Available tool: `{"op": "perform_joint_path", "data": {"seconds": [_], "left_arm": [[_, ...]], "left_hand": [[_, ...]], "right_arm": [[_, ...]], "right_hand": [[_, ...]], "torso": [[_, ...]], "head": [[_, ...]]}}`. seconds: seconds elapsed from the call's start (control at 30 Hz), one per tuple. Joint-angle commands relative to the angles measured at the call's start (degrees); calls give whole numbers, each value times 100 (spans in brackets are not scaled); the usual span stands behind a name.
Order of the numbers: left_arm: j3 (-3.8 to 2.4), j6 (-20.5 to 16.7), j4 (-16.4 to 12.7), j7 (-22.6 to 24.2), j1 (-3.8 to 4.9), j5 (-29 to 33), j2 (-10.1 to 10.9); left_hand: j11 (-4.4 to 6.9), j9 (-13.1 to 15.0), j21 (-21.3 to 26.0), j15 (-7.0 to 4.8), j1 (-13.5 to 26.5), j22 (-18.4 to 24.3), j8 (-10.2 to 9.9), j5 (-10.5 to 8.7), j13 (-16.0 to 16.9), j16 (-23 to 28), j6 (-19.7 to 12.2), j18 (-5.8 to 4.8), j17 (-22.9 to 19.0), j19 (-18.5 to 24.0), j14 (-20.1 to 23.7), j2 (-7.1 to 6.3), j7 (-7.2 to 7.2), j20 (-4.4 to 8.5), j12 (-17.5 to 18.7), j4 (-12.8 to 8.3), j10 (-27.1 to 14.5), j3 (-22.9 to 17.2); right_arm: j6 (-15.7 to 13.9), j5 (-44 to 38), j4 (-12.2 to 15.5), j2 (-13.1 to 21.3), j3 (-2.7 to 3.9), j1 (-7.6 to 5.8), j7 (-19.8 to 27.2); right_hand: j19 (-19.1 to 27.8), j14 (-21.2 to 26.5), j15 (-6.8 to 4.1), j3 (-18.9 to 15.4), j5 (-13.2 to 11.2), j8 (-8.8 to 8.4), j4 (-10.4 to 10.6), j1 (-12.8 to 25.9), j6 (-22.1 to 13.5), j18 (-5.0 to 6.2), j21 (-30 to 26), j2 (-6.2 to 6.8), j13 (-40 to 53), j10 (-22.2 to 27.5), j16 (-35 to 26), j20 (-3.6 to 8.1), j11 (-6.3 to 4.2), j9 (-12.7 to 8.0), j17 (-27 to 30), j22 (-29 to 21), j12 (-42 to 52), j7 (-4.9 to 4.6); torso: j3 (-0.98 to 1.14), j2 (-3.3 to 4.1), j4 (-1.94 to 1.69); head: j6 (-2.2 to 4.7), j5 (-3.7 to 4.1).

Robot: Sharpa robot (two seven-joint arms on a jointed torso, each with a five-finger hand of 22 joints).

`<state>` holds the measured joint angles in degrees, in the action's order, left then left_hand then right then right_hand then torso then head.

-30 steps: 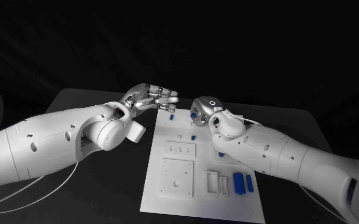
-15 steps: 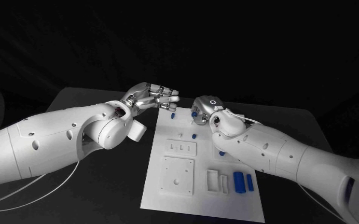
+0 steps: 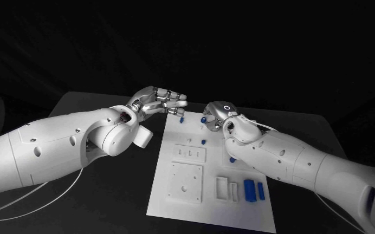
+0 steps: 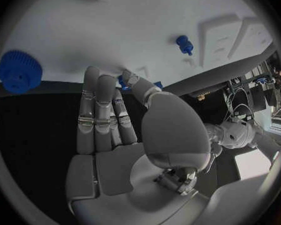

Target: Assemble the parts on the task board

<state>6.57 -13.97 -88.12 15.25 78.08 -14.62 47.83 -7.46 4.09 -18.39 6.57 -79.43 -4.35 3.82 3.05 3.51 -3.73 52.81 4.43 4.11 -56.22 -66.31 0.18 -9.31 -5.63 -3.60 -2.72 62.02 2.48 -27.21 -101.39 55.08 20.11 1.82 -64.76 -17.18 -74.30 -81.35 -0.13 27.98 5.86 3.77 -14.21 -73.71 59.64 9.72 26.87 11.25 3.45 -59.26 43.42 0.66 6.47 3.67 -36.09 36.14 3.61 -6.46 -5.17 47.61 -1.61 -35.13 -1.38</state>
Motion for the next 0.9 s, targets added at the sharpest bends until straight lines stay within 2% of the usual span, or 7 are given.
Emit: {"op": "perform_joint_path", "data": {"seconds": [0.03, 0.27, 0.4, 0.63, 0.73, 0.8, 0.9], "left_arm": [[-6, 61, -8, 33, 9, 14, 12], [-6, 43, -5, 34, 9, 14, 51], [-6, 38, 17, 39, 9, 14, 63], [-5, 45, 117, 61, 8, 21, 70], [-5, 51, 171, 72, 8, 28, 74], [-4, 56, 200, 76, 7, 31, 74], [-4, 65, 257, 85, 7, 36, 71]], "left_hand": [[-41, -7, 25, 27, -8, 0, -12, -1, -2, 15, -3, 51, 5, -19, -27, 40, -26, -31, 22, -8, -17, 19], [-42, -7, 25, 27, -9, -1, -12, -1, -2, 15, -5, 51, 5, -19, -27, 38, -27, -31, 22, -9, -18, 19], [-42, -7, 25, 27, -9, -1, -12, -1, -2, 15, -5, 51, 5, -19, -27, 38, -27, -31, 22, -9, -18, 19], [-39, -7, 25, 27, -15, -1, -12, -1, -2, 15, -3, 52, 5, -19, -27, 34, -22, -31, 22, -10, -19, 7], [-39, -7, 25, 27, -15, -1, -12, -1, -2, 15, -3, 52, 5, -19, -27, 34, -22, -31, 22, -10, -19, 7], [-34, -6, 25, 26, -17, -1, -11, -1, -2, 15, 1, 52, 6, -19, -28, 33, -16, -31, 22, -13, -17, 6], [-34, -6, 25, 26, -17, -1, -11, -1, -2, 15, 1, 52, 6, -19, -28, 33, -16, -31, 22, -13, -17, 6]], "right_arm": [[-125, 156, 117, 98, -2, 1, 56], [-185, 246, 577, 473, 9, -11, 20], [-263, 340, 893, 731, 75, -17, 27], [-317, 637, 1446, 1303, 384, -20, 102], [-230, 754, 1583, 1550, 523, -20, 174], [-181, 830, 1616, 1666, 577, -20, 212], [-17, 1016, 1597, 1813, 638, -20, 284]], "right_hand": [[-61, 12, 24, -146, 58, -24, 89, -138, -47, 53, -104, 16, -7, 72, -14, -25, 16, -7, 47, -75, -28, -6], [-102, 9, 3, -126, 90, -24, 128, -160, 39, 32, -161, 29, -8, -57, 20, 5, -11, -7, 92, -79, -30, -34], [-103, -6, -27, 11, 139, -24, 100, -41, 128, 20, -138, 13, -9, -253, 54, 39, -50, -6, 96, -11, -30, -49], [-100, -83, -110, 466, 160, -22, 66, 257, 262, 7, -23, 2, -7, -927, 132, 112, -195, -3, 40, 163, -28, -70], [-153, -113, -166, 494, 176, -19, 114, 327, 233, -48, 16, -3, -2, -1167, 227, 177, -259, -2, -65, 219, -26, -56], [-157, -91, -197, 467, 145, -20, 115, 318, 232, -90, 4, 3, 7, -1262, 241, 213, -286, -2, -111, 226, -12, -50], [-224, -106, -322, 203, 191, -25, 117, 271, 143, -195, 2, 29, 147, -2057, 319, 287, -539, -6, -216, 224, 174, -6]], "torso": [[9, -8, 17], [28, -22, 50], [48, -47, 89], [96, -98, 156], [112, -122, 194], [118, -134, 209], [139, -151, 246]], "head": [[9, -18], [55, -39], [85, -48], [137, -35], [159, -22], [168, -6], [189, 33]]}}
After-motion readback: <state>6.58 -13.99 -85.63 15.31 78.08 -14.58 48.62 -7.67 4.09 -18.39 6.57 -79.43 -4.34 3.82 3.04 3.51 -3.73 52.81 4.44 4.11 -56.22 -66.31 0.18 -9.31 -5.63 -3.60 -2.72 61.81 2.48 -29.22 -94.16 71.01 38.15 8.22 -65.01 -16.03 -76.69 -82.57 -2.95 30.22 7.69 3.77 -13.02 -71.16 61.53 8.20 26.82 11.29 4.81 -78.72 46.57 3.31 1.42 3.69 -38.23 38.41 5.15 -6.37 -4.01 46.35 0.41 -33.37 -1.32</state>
